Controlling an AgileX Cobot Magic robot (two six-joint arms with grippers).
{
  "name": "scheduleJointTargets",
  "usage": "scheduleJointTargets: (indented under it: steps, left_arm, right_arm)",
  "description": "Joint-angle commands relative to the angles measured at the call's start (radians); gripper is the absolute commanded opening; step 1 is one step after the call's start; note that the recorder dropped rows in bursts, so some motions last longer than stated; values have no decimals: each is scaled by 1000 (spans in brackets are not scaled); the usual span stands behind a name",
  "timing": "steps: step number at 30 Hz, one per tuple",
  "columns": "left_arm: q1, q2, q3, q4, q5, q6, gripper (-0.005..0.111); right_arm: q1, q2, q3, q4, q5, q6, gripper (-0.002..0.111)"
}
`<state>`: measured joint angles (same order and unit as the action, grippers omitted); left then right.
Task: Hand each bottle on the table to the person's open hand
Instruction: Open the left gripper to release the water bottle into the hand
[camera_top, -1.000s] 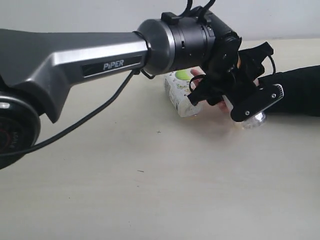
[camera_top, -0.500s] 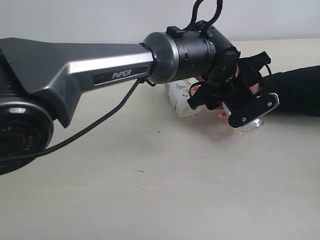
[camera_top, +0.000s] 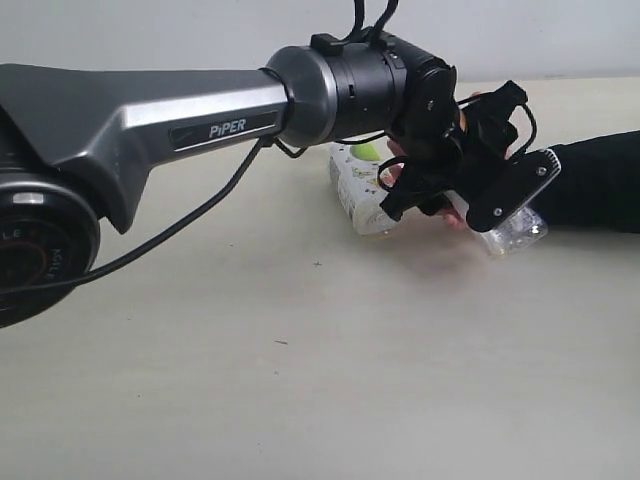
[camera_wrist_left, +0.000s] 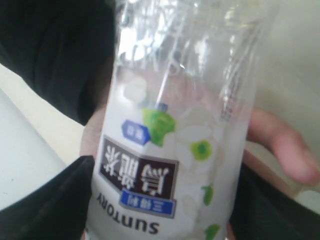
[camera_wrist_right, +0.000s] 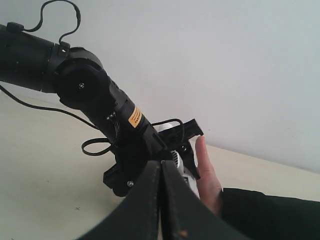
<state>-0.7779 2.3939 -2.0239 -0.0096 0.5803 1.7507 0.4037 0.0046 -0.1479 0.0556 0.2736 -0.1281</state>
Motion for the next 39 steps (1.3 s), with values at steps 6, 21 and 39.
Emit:
scheduleJointTargets:
  steps: [6,21,39]
  left_arm:
    - [6,3,-21,-32,-1,-13,19]
    - [9,3,-21,-38,-14,-83,79]
    - [-24,-87,-21,-38,-16,-83,79]
  right_arm:
    - [3,-5,4,4,-6,-2,0]
    - [3,-5,4,4,-6,-2,0]
    - [3,-5,4,4,-6,-2,0]
